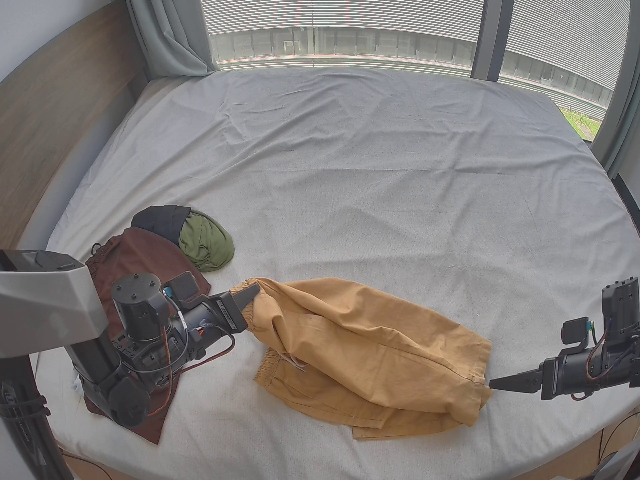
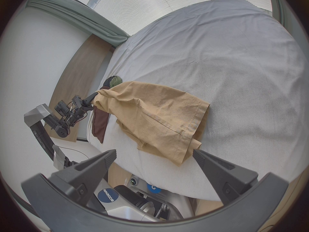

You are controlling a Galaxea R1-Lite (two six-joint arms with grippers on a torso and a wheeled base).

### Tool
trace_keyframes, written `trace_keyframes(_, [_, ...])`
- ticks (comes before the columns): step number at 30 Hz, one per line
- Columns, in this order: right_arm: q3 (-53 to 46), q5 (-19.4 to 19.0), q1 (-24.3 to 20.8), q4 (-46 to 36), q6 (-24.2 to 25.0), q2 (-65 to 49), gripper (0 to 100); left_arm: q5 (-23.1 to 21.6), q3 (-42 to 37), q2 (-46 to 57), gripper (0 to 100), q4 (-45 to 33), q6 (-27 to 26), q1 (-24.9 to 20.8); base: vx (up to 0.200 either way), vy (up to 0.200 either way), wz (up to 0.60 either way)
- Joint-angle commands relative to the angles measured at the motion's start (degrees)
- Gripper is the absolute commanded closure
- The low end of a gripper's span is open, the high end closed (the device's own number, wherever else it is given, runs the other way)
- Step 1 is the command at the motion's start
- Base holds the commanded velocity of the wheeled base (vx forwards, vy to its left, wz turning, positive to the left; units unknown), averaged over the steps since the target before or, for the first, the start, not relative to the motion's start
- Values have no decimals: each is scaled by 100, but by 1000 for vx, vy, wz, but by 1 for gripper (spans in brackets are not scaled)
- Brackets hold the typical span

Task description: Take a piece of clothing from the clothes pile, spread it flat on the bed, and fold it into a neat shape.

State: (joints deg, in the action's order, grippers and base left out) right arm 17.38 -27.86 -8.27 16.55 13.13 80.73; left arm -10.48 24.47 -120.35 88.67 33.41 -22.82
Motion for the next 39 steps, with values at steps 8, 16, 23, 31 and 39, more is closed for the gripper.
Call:
trace_keyframes(8, [-156, -36, 0, 551, 366, 690, 0, 2, -3, 2, 100, 1, -2, -3, 0, 0, 0])
trace_keyframes(16, [-104, -97, 9, 568, 392, 892, 0, 2, -3, 2, 100, 1, -2, -3, 0, 0, 0])
trace_keyframes(23, [-174, -97, 9, 1087, 498, 1358, 0, 2, -3, 2, 100, 1, -2, -3, 0, 0, 0])
trace_keyframes(31, [-174, -141, -26, 1262, 717, 1578, 0, 2, 5, 2, 100, 1, -2, -3, 0, 0, 0])
trace_keyframes(39, [-200, -141, -8, 1588, 726, 1982, 0, 2, 5, 2, 100, 1, -2, -3, 0, 0, 0])
